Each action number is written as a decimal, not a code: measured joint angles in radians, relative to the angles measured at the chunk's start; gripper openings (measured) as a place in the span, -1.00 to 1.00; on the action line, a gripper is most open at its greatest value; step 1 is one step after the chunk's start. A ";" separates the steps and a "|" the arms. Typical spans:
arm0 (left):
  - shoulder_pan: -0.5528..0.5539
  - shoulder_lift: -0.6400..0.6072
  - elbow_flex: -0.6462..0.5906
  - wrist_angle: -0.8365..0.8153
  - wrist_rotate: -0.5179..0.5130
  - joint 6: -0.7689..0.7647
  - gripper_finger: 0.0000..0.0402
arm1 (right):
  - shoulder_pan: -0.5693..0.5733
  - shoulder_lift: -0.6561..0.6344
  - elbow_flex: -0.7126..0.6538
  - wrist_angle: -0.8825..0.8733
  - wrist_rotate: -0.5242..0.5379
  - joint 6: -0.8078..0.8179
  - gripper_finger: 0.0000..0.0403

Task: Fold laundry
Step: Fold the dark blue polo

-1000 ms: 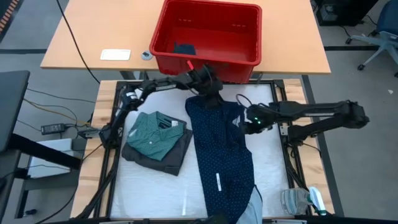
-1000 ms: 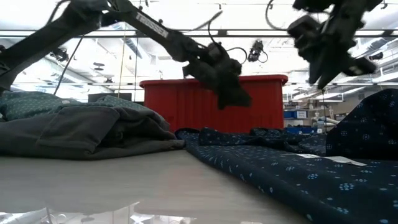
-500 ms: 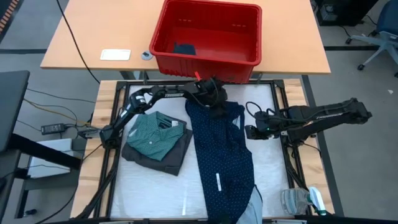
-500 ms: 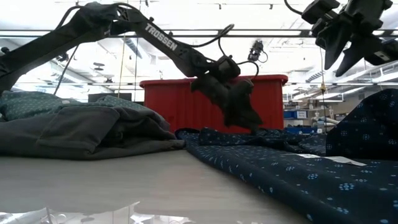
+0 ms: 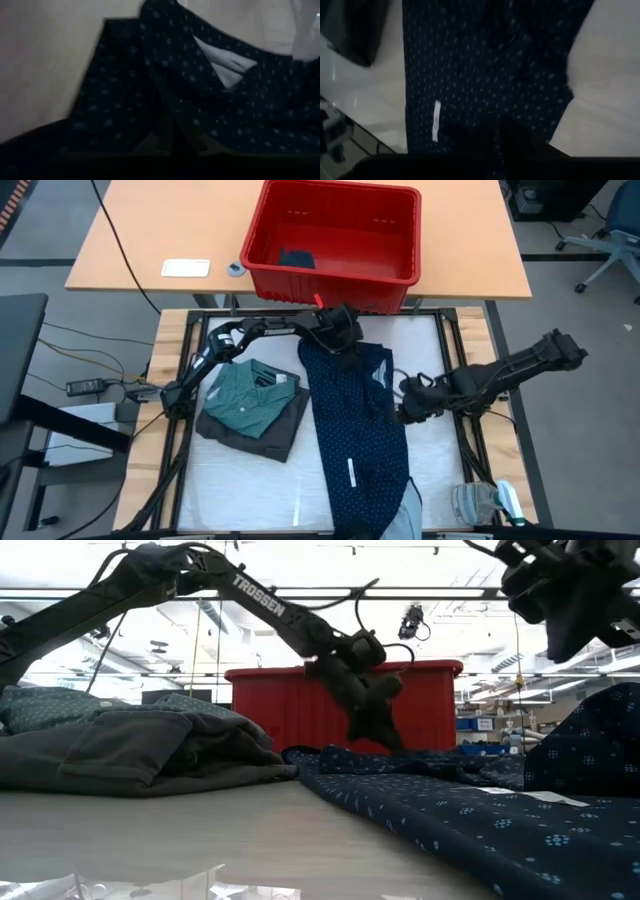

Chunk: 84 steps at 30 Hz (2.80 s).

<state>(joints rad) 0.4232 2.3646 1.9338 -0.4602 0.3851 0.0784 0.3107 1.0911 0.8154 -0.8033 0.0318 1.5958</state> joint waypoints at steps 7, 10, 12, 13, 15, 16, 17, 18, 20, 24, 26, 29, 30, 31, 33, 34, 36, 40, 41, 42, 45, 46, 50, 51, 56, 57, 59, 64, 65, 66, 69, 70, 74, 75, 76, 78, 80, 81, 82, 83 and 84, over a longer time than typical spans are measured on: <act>0.045 -0.047 0.171 -0.300 -0.036 0.047 -0.99 | 0.111 0.054 0.000 0.069 0.110 -0.003 -0.92; 0.069 -0.051 0.222 -0.339 -0.034 0.053 -0.99 | 0.130 0.083 0.000 0.108 0.126 -0.014 -0.76; 0.081 -0.052 0.241 -0.337 -0.018 0.052 -1.00 | 0.145 0.104 0.000 0.184 0.101 0.004 -0.62; 0.085 -0.052 0.247 -0.342 -0.001 0.050 -1.00 | 0.160 0.116 0.000 0.232 0.098 0.024 -0.55; 0.091 -0.052 0.248 -0.346 0.027 0.053 -1.00 | 0.200 0.147 0.000 0.330 0.125 0.106 -0.40; 0.091 -0.052 0.248 -0.352 0.032 0.062 -1.00 | 0.222 0.165 0.001 0.372 0.148 0.164 -0.34; 0.093 -0.052 0.248 -0.367 0.032 0.075 -1.00 | 0.244 0.186 0.001 0.409 0.162 0.219 -0.29; 0.096 -0.052 0.248 -0.382 0.033 0.085 -1.00 | 0.266 0.208 0.001 0.452 0.163 0.275 -0.26; 0.103 -0.052 0.248 -0.415 0.034 0.107 -1.00 | 0.307 0.259 0.006 0.517 0.139 0.382 -0.23; 0.133 -0.052 0.248 -0.450 -0.001 0.151 -1.00 | 0.355 0.382 0.082 0.477 0.073 0.454 -0.24; 0.155 -0.052 0.248 -0.459 -0.006 0.149 -1.00 | 0.355 0.441 0.125 0.443 0.025 0.400 -0.24; 0.192 -0.052 0.248 -0.456 -0.006 0.146 -1.00 | 0.354 0.527 0.189 0.425 -0.064 0.358 -0.24; 0.206 -0.052 0.248 -0.456 -0.006 0.145 -1.00 | 0.357 0.552 0.212 0.429 -0.082 0.352 -0.24; 0.218 -0.052 0.248 -0.456 -0.005 0.144 -1.00 | 0.362 0.579 0.236 0.432 -0.093 0.354 -0.24; 0.235 -0.051 0.248 -0.459 0.006 0.145 -1.00 | 0.369 0.629 0.268 0.421 -0.121 0.373 -0.24; 0.242 -0.051 0.248 -0.458 0.011 0.142 -1.00 | 0.371 0.654 0.278 0.405 -0.145 0.385 -0.25; 0.255 -0.051 0.248 -0.459 0.035 0.144 -1.00 | 0.374 0.695 0.281 0.356 -0.213 0.414 -0.28; 0.275 -0.051 0.248 -0.459 0.028 0.142 -1.00 | 0.360 0.724 0.280 0.186 -0.253 0.400 -0.36; 0.280 -0.051 0.248 -0.460 0.026 0.143 -1.00 | 0.348 0.716 0.280 0.136 -0.233 0.382 -0.38; 0.286 -0.051 0.248 -0.461 0.018 0.143 -1.00 | 0.332 0.704 0.280 0.082 -0.207 0.356 -0.40; 0.306 -0.051 0.248 -0.465 -0.014 0.142 -1.00 | 0.276 0.654 0.270 -0.086 -0.159 0.238 -0.43; 0.313 -0.051 0.248 -0.467 -0.029 0.142 -1.00 | 0.259 0.630 0.255 -0.124 -0.155 0.188 -0.43; 0.338 -0.051 0.247 -0.489 -0.038 0.124 -1.00 | 0.222 0.501 0.210 -0.150 -0.150 0.068 -0.42; 0.341 -0.050 0.247 -0.492 -0.038 0.125 -1.00 | 0.224 0.461 0.208 -0.149 -0.142 0.056 -0.42; 0.345 -0.050 0.247 -0.494 -0.037 0.131 -1.00 | 0.261 0.252 0.209 -0.204 -0.086 0.042 -0.42; 0.345 -0.050 0.247 -0.494 -0.037 0.140 -1.00 | 0.269 0.217 0.210 -0.230 -0.054 0.040 -0.42; 0.345 -0.050 0.247 -0.493 -0.037 0.159 -1.00 | 0.270 0.172 0.210 -0.283 0.012 -0.011 -0.41; 0.344 -0.050 0.247 -0.493 -0.036 0.169 -1.00 | 0.159 0.160 0.118 -0.222 -0.018 -0.222 -0.28; 0.344 -0.050 0.248 -0.493 -0.036 0.169 -1.00 | 0.141 0.165 0.090 -0.168 -0.028 -0.226 -0.24; 0.343 -0.050 0.247 -0.493 -0.036 0.169 -1.00 | 0.128 0.169 0.065 -0.116 -0.037 -0.219 -0.20; 0.343 -0.050 0.248 -0.505 -0.035 0.172 -1.00 | 0.114 0.183 0.003 0.043 -0.068 -0.126 -0.13; 0.343 -0.050 0.247 -0.508 -0.034 0.172 -1.00 | 0.119 0.189 -0.009 0.079 -0.087 -0.074 -0.12; 0.343 -0.050 0.247 -0.518 -0.034 0.184 -1.00 | 0.192 0.231 -0.015 0.253 -0.145 0.067 -0.15; 0.343 -0.050 0.247 -0.518 -0.034 0.187 -1.00 | 0.217 0.242 -0.012 0.295 -0.144 0.094 -0.17; 0.343 -0.050 0.248 -0.518 -0.034 0.190 -1.00 | 0.240 0.256 -0.009 0.330 -0.139 0.124 -0.20; 0.343 -0.050 0.247 -0.515 -0.034 0.194 -1.00 | 0.280 0.298 -0.008 0.371 -0.136 0.182 -0.24; 0.343 -0.050 0.247 -0.507 -0.033 0.195 -1.00 | 0.312 0.348 -0.009 0.355 -0.149 0.220 -0.26; 0.343 -0.050 0.247 -0.503 -0.033 0.195 -1.00 | 0.323 0.376 -0.010 0.352 -0.172 0.234 -0.27; 0.342 -0.050 0.247 -0.498 -0.033 0.195 -1.00 | 0.333 0.402 -0.010 0.348 -0.202 0.239 -0.28; 0.341 -0.050 0.247 -0.493 -0.033 0.196 -1.00 | 0.340 0.427 -0.010 0.340 -0.242 0.242 -0.28; 0.341 -0.050 0.247 -0.490 -0.033 0.199 -1.00 | 0.344 0.447 -0.010 0.341 -0.288 0.242 -0.28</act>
<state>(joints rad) 0.7642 2.3142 2.1811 -0.9497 0.3519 0.2771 0.6552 1.5384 0.8051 -0.4625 -0.2566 1.8378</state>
